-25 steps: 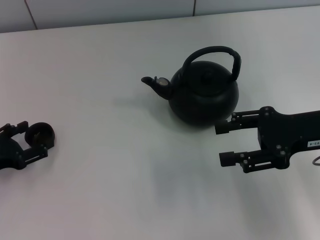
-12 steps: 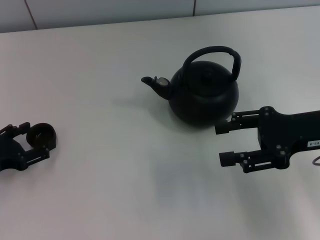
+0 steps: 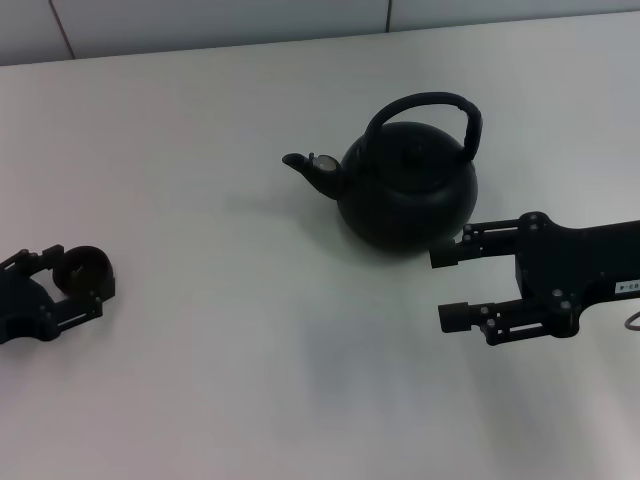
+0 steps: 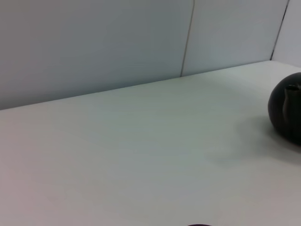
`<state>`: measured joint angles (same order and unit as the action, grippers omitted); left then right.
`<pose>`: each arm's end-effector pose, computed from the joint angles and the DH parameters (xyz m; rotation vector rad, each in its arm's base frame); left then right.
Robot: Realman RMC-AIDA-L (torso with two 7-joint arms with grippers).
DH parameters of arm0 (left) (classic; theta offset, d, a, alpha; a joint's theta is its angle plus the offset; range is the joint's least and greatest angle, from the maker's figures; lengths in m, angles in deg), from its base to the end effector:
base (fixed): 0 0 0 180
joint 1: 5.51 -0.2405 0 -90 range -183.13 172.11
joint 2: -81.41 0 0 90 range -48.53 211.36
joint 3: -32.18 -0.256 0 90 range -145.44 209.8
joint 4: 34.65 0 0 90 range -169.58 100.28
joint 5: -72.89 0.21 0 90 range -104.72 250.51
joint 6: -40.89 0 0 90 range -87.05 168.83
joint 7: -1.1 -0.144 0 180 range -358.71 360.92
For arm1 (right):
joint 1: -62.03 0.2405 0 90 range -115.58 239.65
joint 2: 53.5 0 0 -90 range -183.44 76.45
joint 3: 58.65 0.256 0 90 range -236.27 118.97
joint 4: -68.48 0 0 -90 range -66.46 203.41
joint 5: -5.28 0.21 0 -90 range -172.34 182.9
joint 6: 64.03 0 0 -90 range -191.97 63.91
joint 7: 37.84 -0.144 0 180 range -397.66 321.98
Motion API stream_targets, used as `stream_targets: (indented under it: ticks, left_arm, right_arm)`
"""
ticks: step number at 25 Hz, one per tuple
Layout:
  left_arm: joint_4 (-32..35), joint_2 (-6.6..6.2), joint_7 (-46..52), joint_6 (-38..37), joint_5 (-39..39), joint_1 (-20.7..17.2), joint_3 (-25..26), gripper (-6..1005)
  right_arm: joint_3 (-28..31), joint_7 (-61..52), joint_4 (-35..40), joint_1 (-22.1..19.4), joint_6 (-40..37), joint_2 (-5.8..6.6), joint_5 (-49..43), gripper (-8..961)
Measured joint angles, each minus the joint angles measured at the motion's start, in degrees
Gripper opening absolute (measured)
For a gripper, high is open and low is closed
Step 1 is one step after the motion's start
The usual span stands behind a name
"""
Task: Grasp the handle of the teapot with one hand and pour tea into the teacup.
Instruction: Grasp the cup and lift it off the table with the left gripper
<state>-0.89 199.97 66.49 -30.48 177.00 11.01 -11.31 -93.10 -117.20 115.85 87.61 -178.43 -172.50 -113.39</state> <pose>-0.3570 0.2883 0.0006 -2.3731 -0.7208 -0.4661 0.2574 0.2711 0.0367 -2.9602 0.4890 0.8594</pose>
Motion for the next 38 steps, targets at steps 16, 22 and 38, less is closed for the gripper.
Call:
stream_targets:
  ticks: [16,22,38]
  left_arm:
    - [-0.5,-0.09,0.0,1.4,0.1,0.7,-1.4,861]
    - [-0.5,0.00,-0.2,1.7,-0.2,1.1,-2.1,794]
    - [-0.5,0.12,-0.2,1.6,-0.2,2.2,-2.9,707]
  right_arm:
    - [0.0,0.0,0.7,-0.1,0.0,0.09,0.1,713]
    - [0.0,0.0,1.1,-0.3,0.0,0.09,0.2,713]
    - [0.2,0.0,1.4,-0.6,0.0,0.07,0.2,713]
